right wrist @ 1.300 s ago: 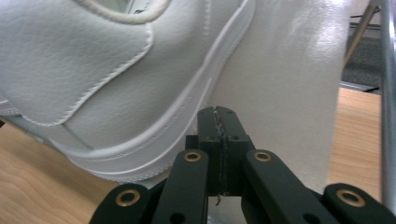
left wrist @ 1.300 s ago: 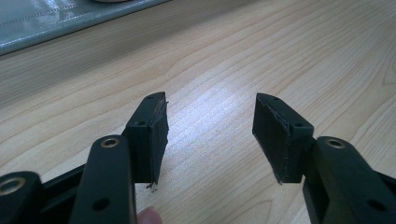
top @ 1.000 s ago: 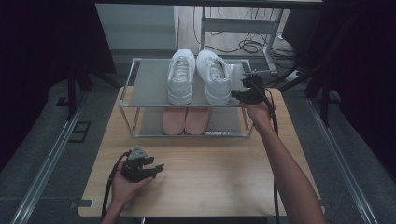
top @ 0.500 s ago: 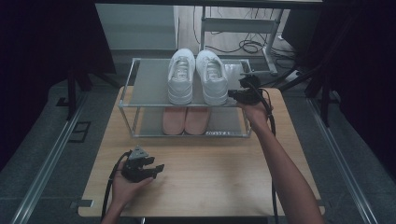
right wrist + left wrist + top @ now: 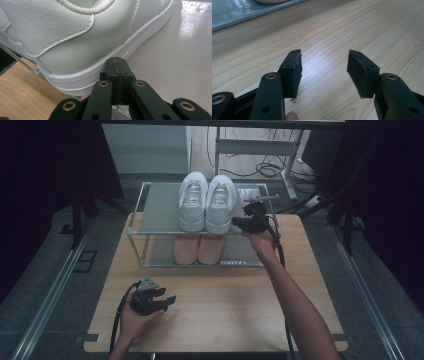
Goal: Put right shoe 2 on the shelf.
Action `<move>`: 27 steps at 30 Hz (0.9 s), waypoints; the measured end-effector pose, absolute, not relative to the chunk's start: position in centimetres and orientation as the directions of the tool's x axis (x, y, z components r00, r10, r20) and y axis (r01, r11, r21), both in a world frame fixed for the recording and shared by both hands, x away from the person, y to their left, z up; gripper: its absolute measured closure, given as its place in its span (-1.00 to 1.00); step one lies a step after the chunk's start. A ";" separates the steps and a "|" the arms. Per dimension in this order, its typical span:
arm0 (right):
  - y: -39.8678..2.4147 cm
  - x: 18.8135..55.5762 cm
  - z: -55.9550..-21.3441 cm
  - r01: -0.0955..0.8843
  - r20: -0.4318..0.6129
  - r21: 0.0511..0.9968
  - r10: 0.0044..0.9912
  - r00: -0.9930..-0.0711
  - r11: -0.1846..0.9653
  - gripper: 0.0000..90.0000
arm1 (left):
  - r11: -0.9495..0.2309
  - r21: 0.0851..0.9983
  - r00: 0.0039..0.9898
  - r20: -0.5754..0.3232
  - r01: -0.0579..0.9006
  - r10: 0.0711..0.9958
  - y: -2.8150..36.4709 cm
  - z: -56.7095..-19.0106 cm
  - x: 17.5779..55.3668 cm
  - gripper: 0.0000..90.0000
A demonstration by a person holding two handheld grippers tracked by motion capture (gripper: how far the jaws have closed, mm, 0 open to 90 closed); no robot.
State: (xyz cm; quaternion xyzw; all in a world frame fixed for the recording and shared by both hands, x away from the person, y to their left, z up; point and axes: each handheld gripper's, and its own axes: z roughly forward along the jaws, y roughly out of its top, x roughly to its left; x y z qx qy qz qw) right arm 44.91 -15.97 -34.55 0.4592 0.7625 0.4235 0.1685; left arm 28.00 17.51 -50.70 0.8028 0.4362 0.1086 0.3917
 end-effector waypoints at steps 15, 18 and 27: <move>-16.3 45.0 -34.8 0.567 0.171 0.803 0.842 -0.512 0.182 1.00 | -0.301 0.726 0.593 -0.180 0.619 0.785 17.4 -50.7 28.1 0.03; -16.6 45.1 -34.7 0.564 0.180 0.808 0.839 -0.514 0.172 1.00 | -0.303 0.727 0.595 -0.177 0.616 0.784 17.5 -50.6 28.2 0.03; -18.5 43.9 -34.8 0.525 0.181 0.836 0.822 -0.539 0.160 0.98 | -0.291 0.729 0.582 -0.179 0.620 0.793 17.7 -50.6 28.2 0.02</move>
